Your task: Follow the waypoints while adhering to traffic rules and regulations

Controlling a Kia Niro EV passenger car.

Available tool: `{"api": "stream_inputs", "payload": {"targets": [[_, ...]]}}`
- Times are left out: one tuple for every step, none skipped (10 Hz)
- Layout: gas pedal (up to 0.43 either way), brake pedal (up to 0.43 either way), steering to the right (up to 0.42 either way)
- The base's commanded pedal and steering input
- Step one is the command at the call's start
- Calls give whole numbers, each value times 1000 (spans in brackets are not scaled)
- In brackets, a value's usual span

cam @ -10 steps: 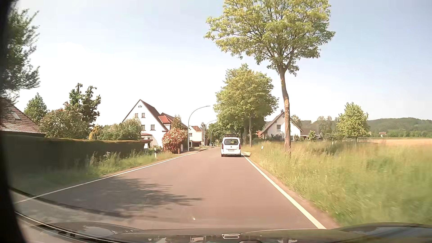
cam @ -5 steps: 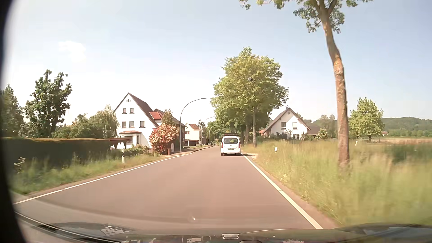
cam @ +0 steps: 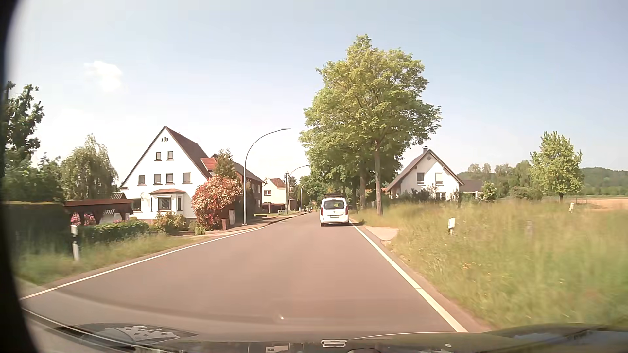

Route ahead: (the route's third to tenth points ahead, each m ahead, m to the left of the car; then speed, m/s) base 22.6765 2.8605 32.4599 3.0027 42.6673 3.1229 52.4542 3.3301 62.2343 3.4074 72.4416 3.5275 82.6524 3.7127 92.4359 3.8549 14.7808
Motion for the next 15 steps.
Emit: {"api": "stream_inputs", "payload": {"targets": [[177, 0, -1], [189, 0, -1], [197, 0, -1], [197, 0, -2], [197, 0, -2], [197, 0, -3], [197, 0, -2], [197, 0, -3], [197, 0, -3], [197, 0, -3], [197, 0, -3], [197, 0, -3], [197, 0, -3], [197, 0, -3], [197, 0, -3]]}}
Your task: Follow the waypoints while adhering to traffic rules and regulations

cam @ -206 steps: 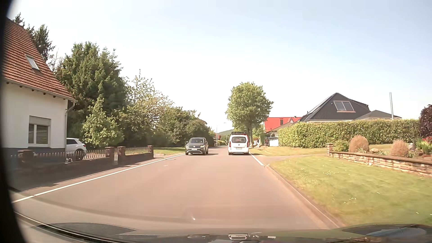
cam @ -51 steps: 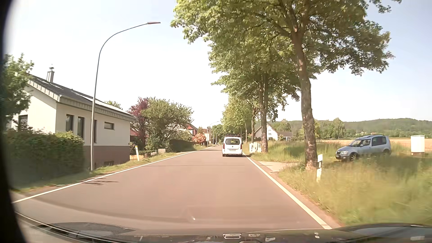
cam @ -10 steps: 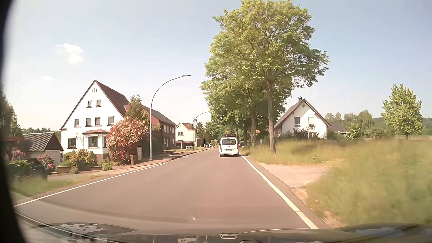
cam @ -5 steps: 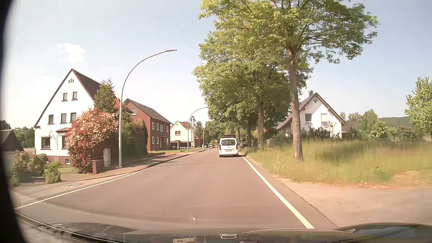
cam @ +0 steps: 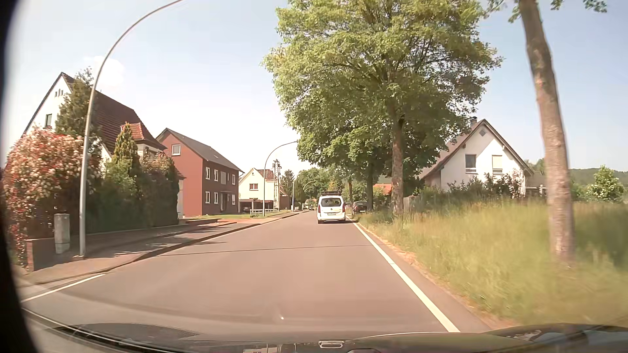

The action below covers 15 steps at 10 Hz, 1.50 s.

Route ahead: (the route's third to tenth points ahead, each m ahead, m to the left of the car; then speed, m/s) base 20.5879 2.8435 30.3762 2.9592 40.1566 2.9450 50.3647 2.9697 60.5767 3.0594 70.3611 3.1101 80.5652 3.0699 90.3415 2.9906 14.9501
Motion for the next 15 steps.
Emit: {"api": "stream_inputs", "payload": {"targets": [[197, 0, -3], [197, 0, -3], [197, 0, -3], [197, 0, -3], [197, 0, -3], [197, 0, -3], [197, 0, -3], [197, 0, -2], [197, 0, -1], [197, 0, -1], [197, 0, -1], [197, 0, -1], [197, 0, -1], [197, 0, -1], [197, 0, -1]]}}
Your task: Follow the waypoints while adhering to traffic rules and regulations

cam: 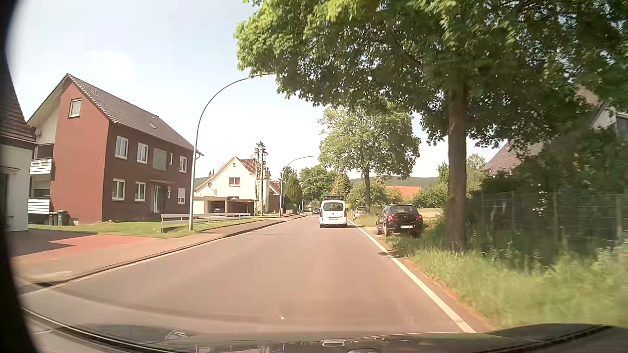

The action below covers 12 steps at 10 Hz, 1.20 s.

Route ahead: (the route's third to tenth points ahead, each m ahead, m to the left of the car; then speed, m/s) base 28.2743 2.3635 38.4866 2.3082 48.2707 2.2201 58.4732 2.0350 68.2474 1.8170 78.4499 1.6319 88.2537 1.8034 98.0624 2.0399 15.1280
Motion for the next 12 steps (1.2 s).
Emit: {"api": "stream_inputs", "payload": {"targets": [[189, 0, 0], [189, 0, 1], [189, 0, 1], [189, 0, 1], [189, 0, 1], [189, 0, 2], [189, 0, 2], [189, 0, 2], [189, 0, 2], [189, 0, 2], [189, 0, 2], [197, 0, 1]]}}
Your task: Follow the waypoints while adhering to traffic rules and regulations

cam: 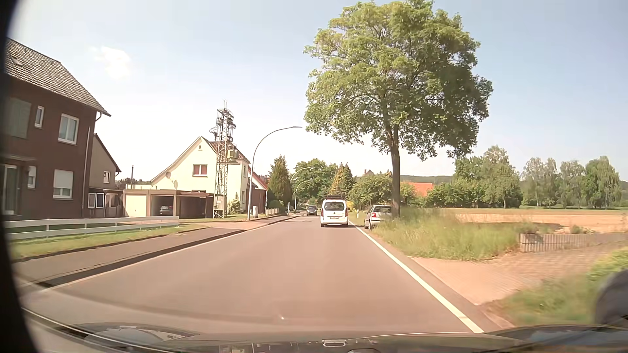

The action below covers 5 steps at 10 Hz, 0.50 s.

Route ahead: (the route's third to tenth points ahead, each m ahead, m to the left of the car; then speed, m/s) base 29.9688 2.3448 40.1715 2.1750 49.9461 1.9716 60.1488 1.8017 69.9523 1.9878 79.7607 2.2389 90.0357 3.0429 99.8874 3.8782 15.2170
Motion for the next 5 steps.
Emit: {"api": "stream_inputs", "payload": {"targets": [[197, 0, 2], [197, 0, 1], [197, 0, 2], [197, 0, 2], [197, 0, 2]]}}
